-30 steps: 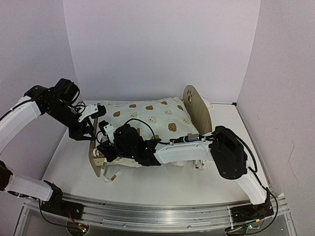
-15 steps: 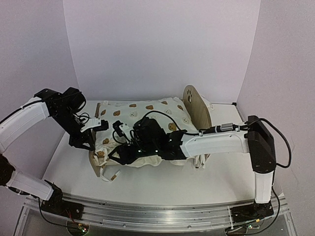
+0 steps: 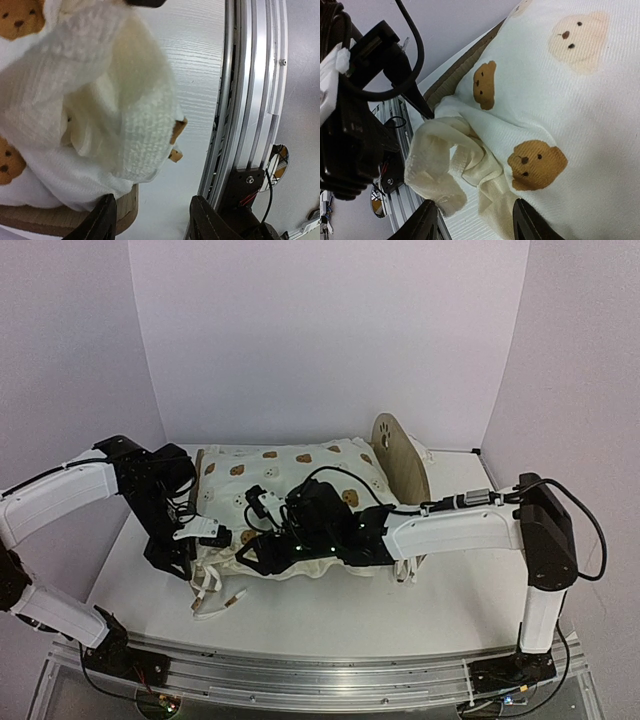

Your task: Set up the pet bed

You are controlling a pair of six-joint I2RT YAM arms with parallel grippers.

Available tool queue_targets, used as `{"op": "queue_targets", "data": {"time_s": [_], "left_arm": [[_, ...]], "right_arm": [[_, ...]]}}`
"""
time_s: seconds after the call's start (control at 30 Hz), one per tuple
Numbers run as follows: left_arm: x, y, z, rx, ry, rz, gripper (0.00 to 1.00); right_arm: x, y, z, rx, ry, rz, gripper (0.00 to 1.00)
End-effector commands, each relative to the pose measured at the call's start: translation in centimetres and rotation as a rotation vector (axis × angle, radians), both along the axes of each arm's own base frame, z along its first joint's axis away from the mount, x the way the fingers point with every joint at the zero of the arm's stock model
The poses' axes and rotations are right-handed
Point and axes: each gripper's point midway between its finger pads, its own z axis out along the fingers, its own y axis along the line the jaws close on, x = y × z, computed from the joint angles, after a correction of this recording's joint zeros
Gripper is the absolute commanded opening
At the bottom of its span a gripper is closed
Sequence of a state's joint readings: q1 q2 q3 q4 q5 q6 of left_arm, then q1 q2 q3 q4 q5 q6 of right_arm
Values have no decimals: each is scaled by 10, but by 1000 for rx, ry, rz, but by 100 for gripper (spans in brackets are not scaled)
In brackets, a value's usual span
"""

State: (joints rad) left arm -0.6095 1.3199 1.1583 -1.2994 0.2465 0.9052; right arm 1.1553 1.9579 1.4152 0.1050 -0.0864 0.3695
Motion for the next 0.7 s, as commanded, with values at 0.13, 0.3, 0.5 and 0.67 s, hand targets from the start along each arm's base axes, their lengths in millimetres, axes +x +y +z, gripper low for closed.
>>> {"op": "queue_targets", "data": {"time_s": [0.13,0.3,0.5,0.67], "left_arm": [[31,7,-15,74,-234,-115,59],[44,6,-16,76,-292,-101,59],[69,-8,0,8,-418,-35,58],[76,-21,11,-59,-421,17,43]], "right_arm": [[-1,3,22,63,-7,7,50],[-7,7,10,60,37,32,46],[-39,18,-20,67,20,121,46],[-36,25,-24,71,13,101,46]]}}
